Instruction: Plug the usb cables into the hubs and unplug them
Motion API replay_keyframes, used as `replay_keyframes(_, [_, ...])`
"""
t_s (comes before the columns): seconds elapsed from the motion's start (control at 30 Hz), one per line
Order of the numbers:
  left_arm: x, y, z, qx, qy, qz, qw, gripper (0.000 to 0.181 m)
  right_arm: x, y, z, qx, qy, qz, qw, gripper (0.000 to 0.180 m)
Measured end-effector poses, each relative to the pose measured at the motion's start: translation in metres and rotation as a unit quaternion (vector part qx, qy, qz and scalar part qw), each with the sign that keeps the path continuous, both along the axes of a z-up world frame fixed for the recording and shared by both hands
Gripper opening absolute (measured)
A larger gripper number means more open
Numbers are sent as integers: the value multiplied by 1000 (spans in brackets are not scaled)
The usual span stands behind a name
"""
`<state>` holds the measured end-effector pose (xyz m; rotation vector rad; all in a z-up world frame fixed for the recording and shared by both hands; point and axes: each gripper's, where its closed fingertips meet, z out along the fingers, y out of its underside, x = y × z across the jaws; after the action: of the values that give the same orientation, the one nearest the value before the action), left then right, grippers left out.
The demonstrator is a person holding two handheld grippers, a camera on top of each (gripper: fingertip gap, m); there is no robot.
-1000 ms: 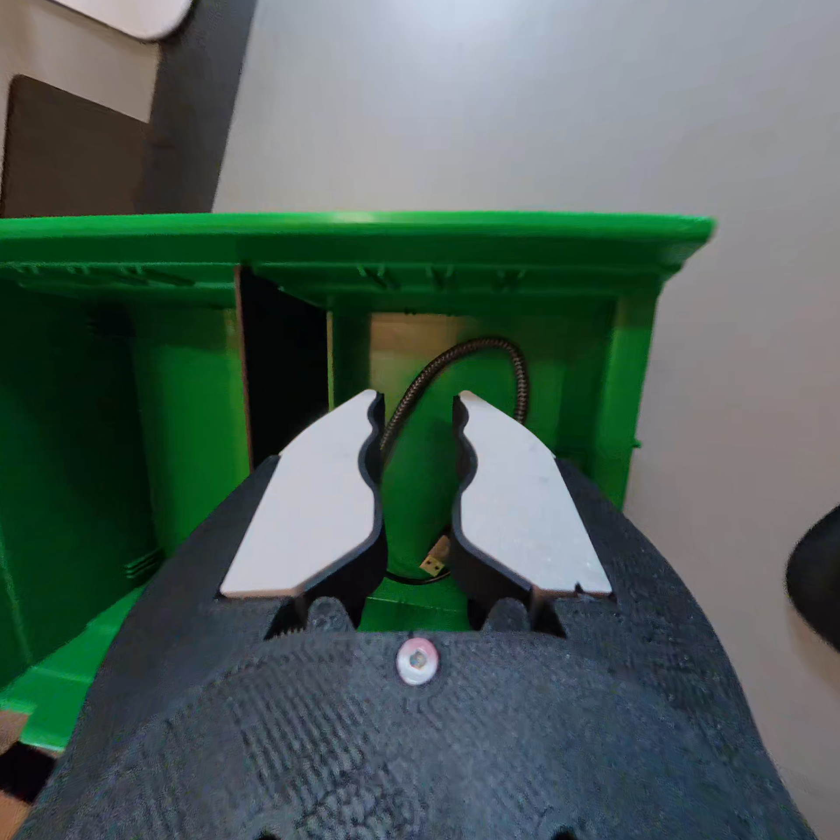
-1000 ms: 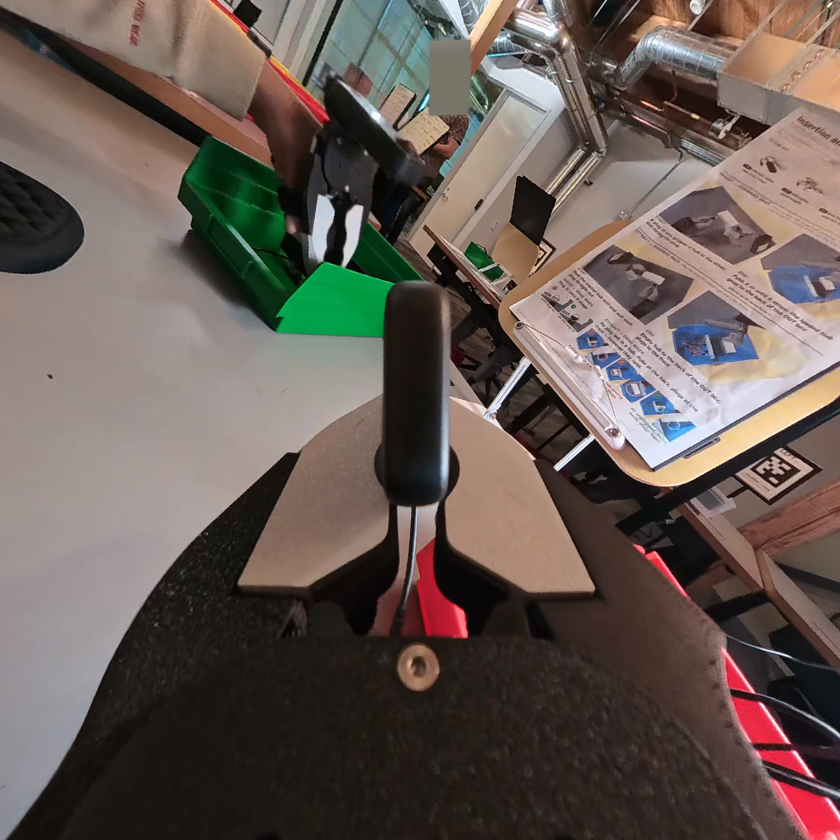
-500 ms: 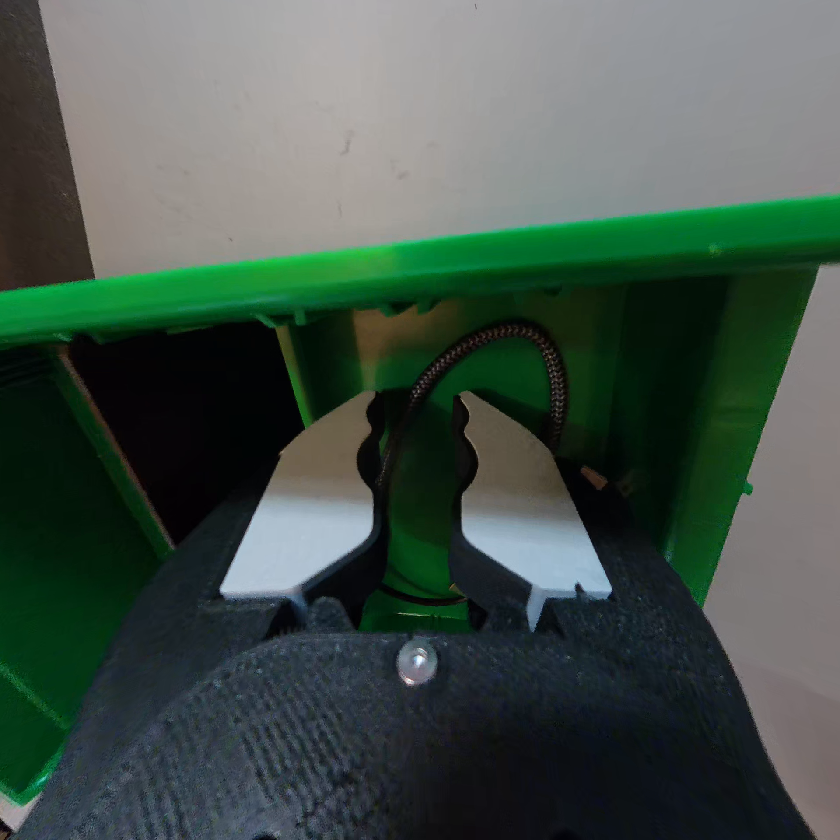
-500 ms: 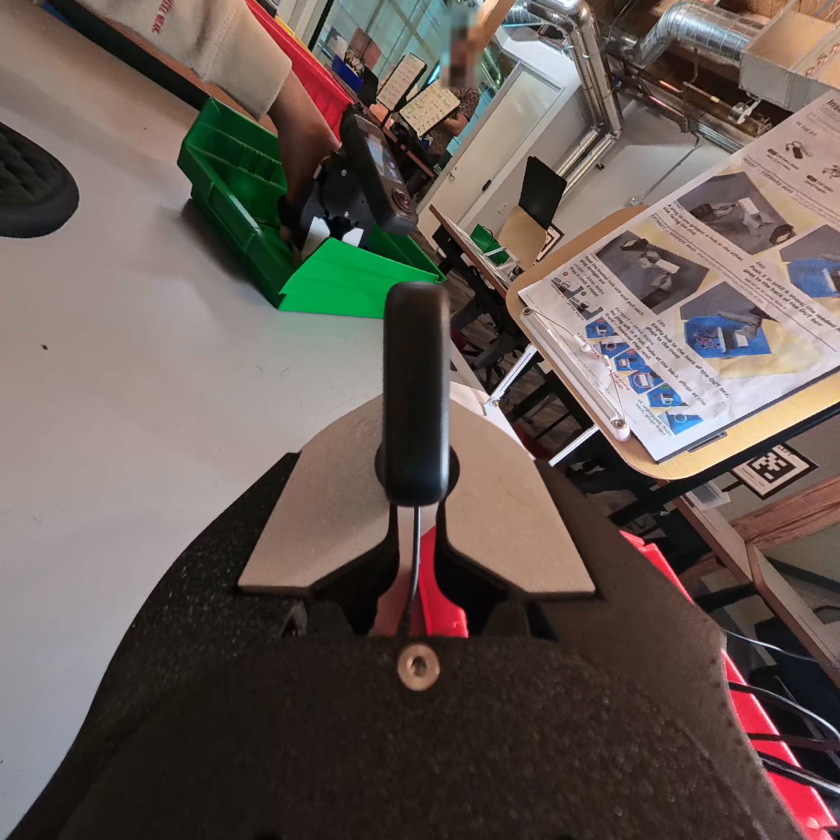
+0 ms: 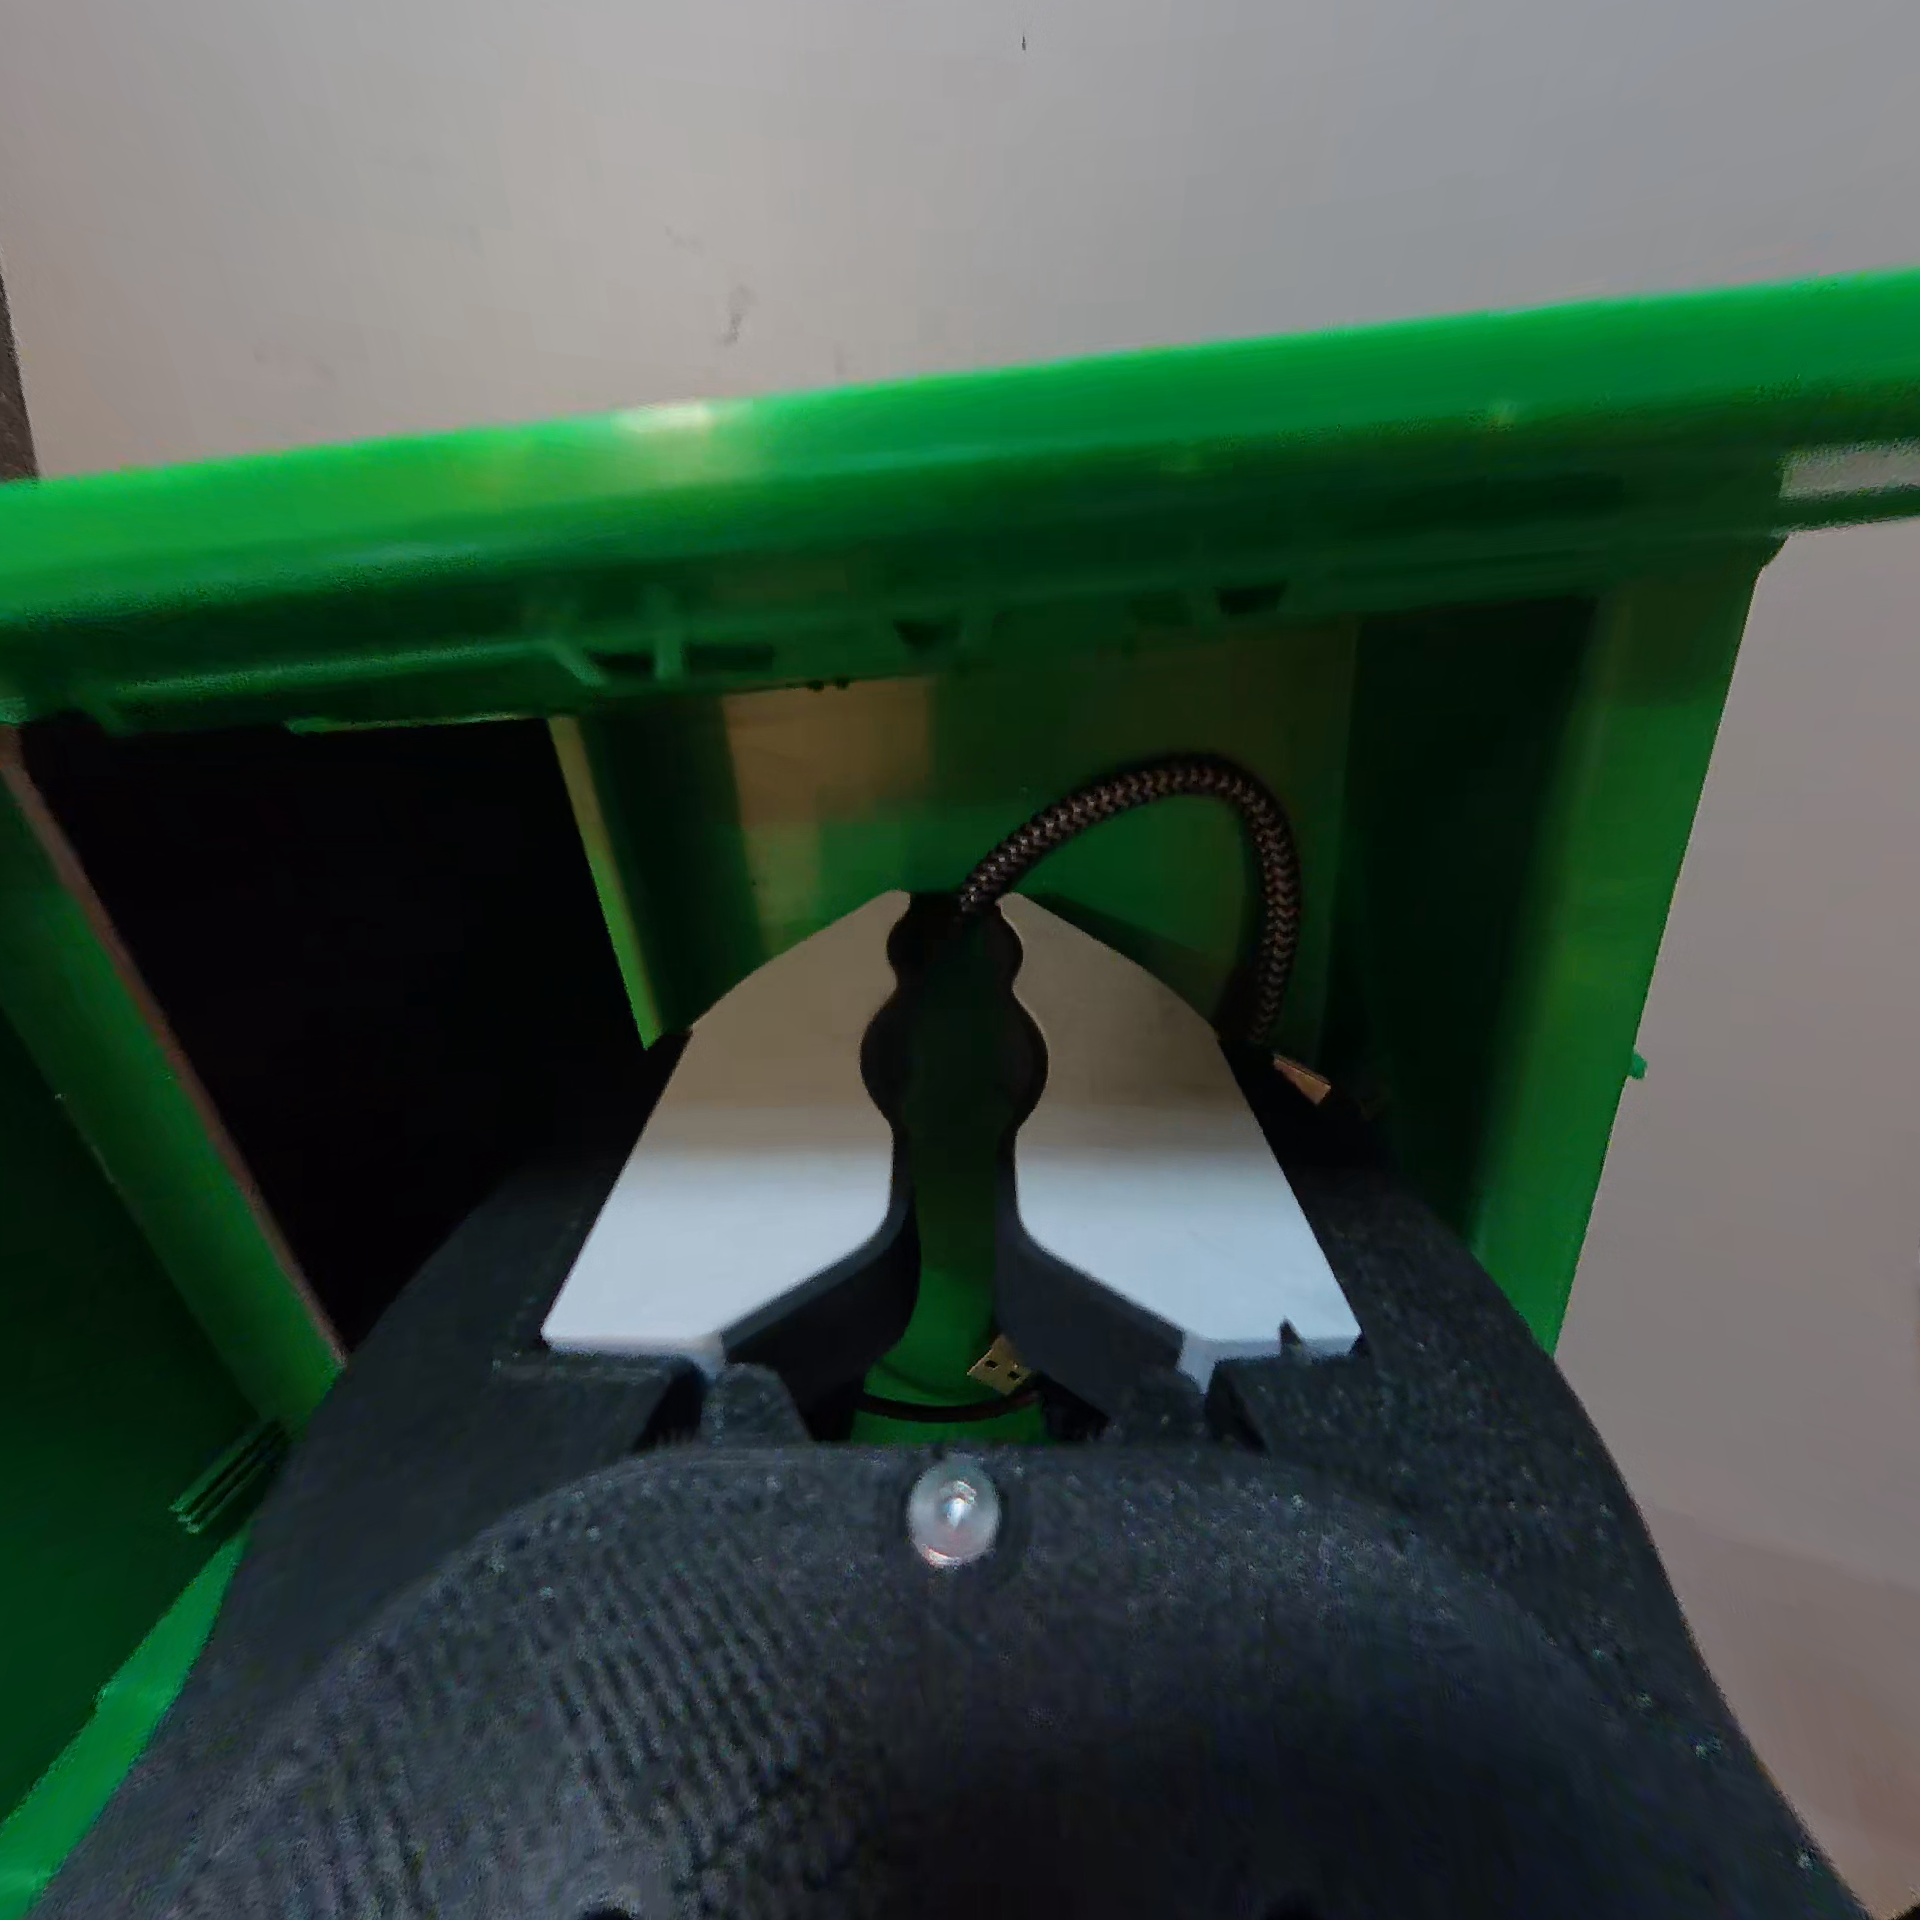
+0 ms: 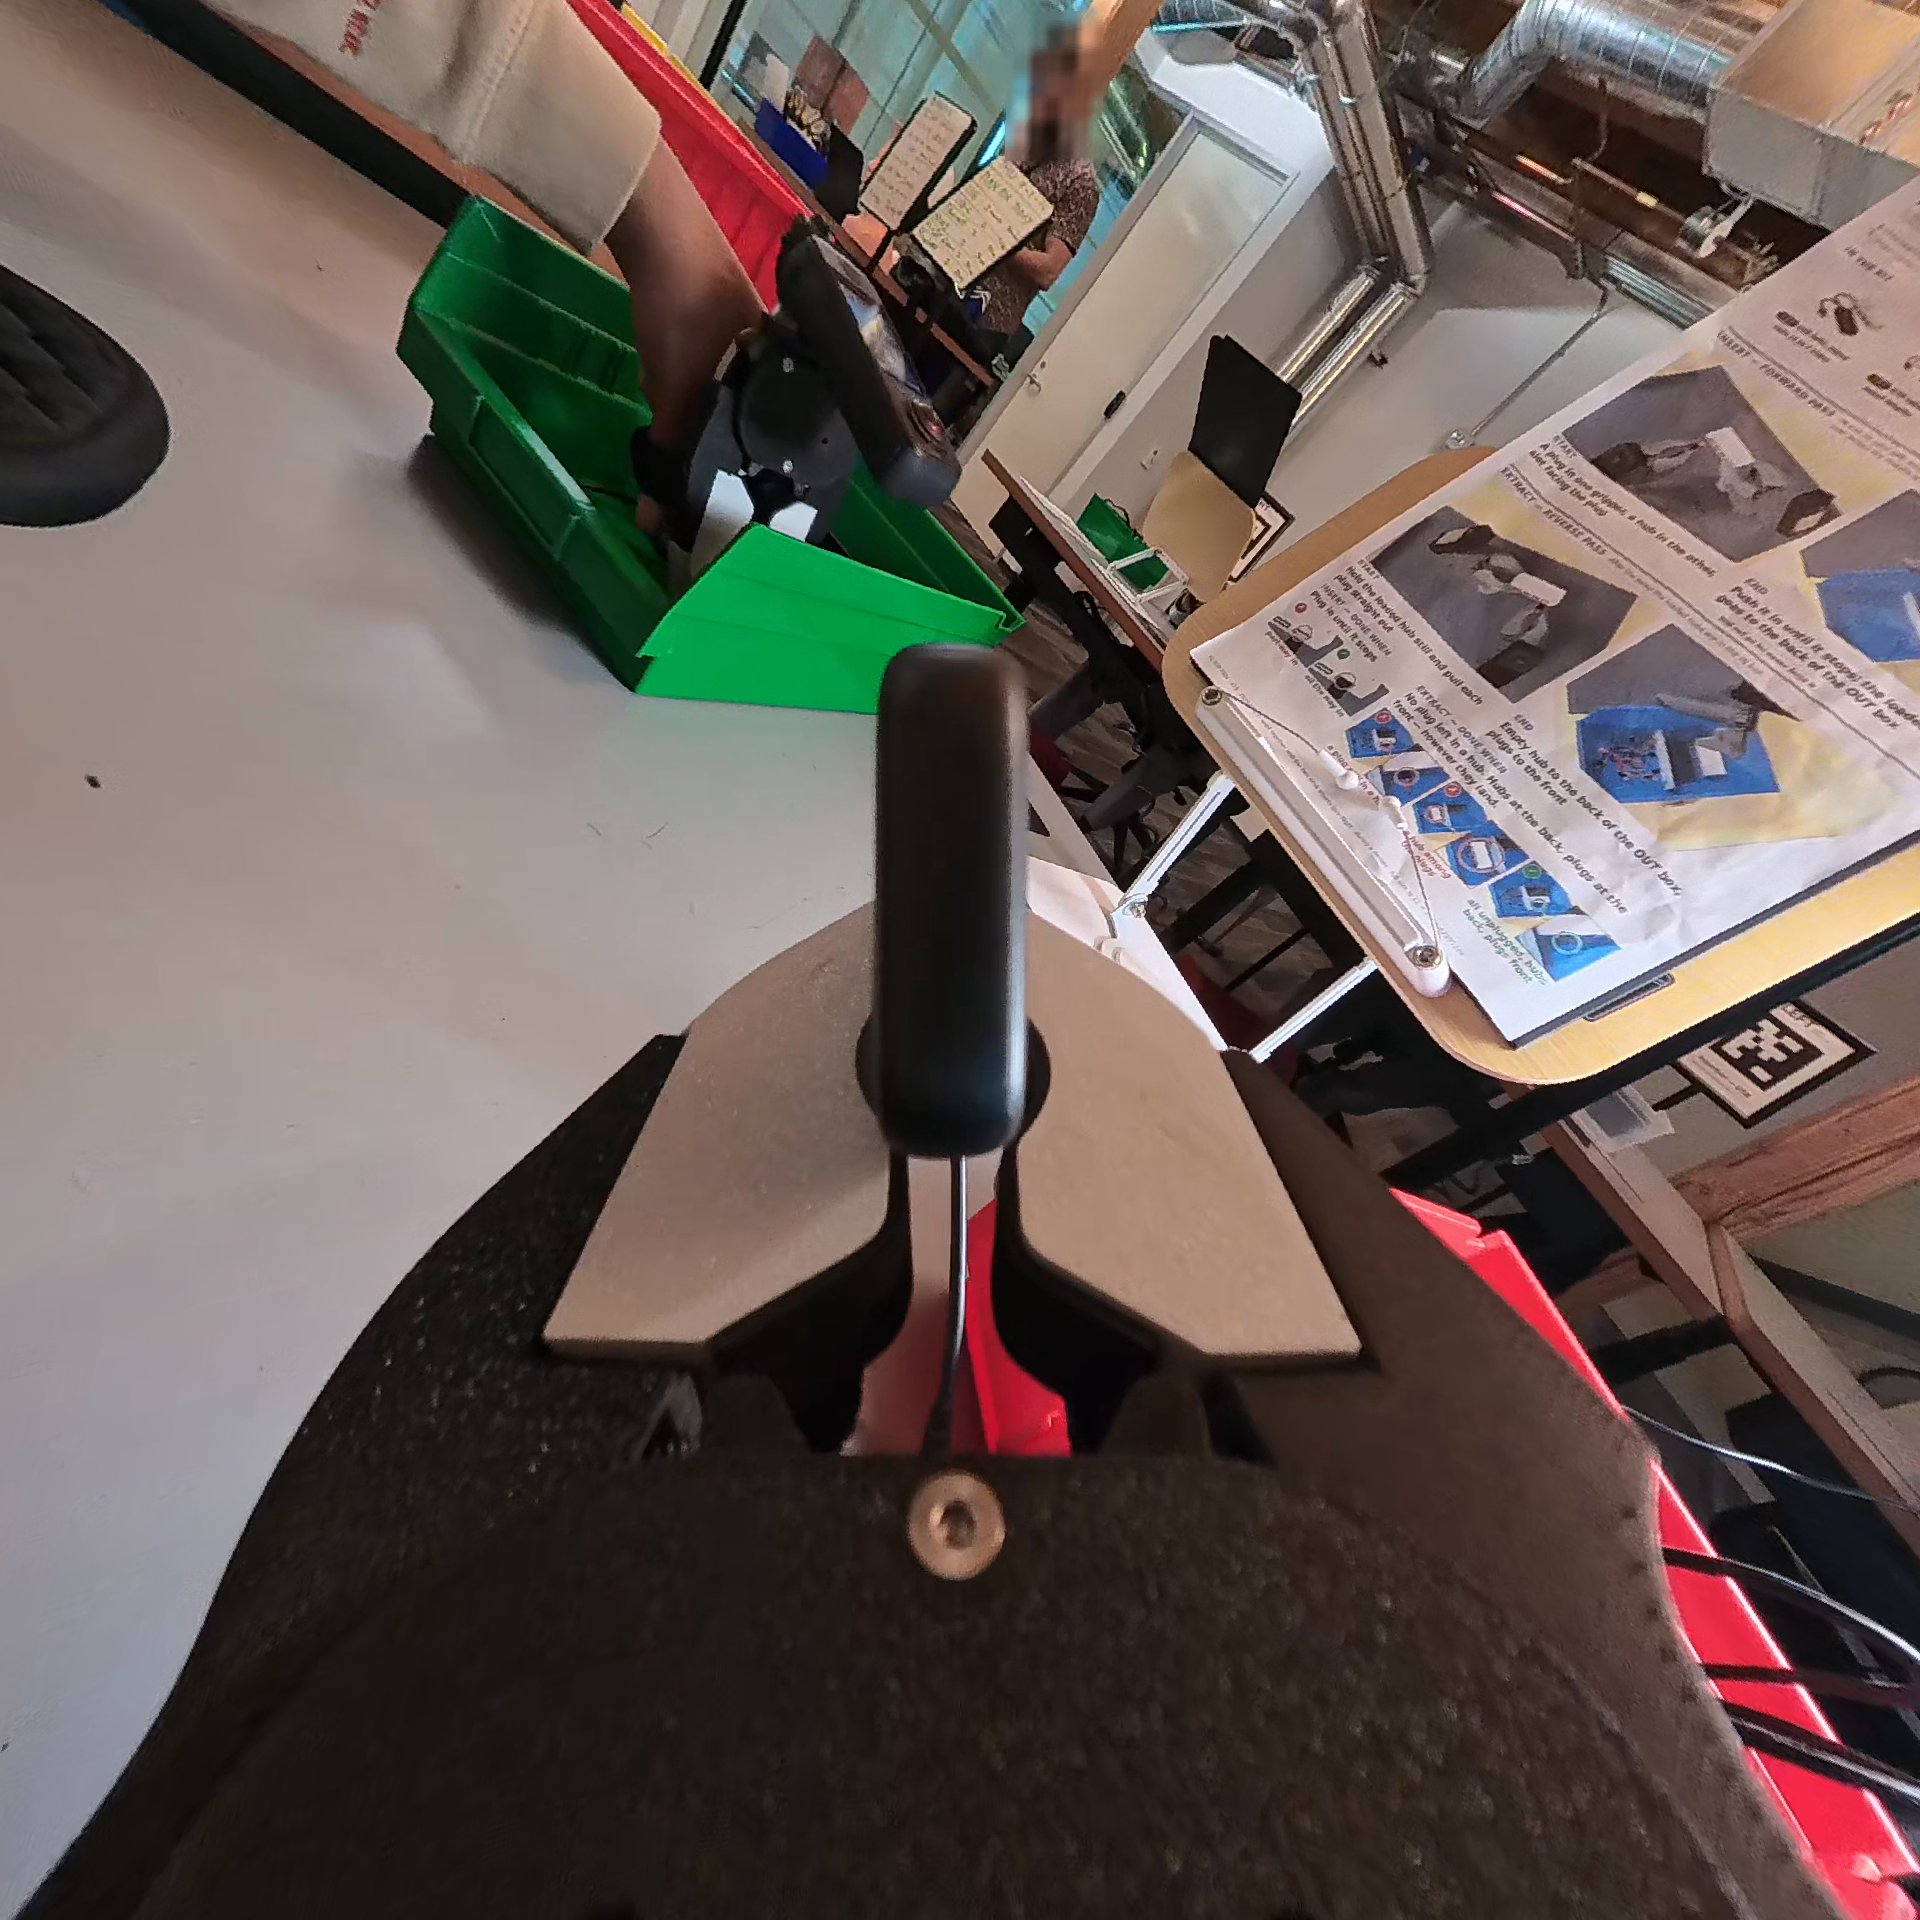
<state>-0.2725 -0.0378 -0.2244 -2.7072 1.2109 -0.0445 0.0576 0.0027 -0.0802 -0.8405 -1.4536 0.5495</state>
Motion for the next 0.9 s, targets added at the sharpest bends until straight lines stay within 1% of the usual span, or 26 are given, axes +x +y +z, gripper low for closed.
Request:
replay_keyframes(0.07, [0, 0, 0, 8, 5, 0, 1000, 11, 0, 0, 1, -1, 1, -1, 1000, 12])
replay_keyframes(0.2, [0, 0, 4, 33, 43, -5, 999, 9, 2, 1, 3, -2, 5, -3, 1000, 12])
replay_keyframes(0.3, [2, 2, 24, 70, 60, -4, 996, 8, 3, 2, 5, -4, 10, -4, 1000, 12])
replay_keyframes(0.43, [-3, 6, 77, 140, 92, 9, 986, 7, 4, 2, 7, -6, 14, -4, 1000, 12])
replay_keyframes(0.53, [-7, 10, 132, 213, 110, 31, 970, 7, 4, 0, 10, -4, 18, -3, 1000, 12])
replay_keyframes(0.63, [-1, 12, 193, 305, 100, 51, 946, 6, 5, -1, 12, -3, 23, -3, 1000, 12])
replay_keyframes(0.7, [17, 9, 229, 361, 67, 49, 929, 6, 6, -2, 15, -3, 28, -3, 1000, 12])
replay_keyframes(0.77, [48, 3, 254, 406, -6, 42, 913, 7, 7, -2, 17, -7, 34, -3, 999, 12])
replay_keyframes(0.83, [87, -6, 266, 431, -110, 36, 895, 6, 7, -2, 18, -12, 38, -2, 999, 12])
replay_keyframes(0.9, [128, -15, 266, 438, -231, 31, 868, 6, 7, -1, 18, -16, 41, -1, 999, 12])
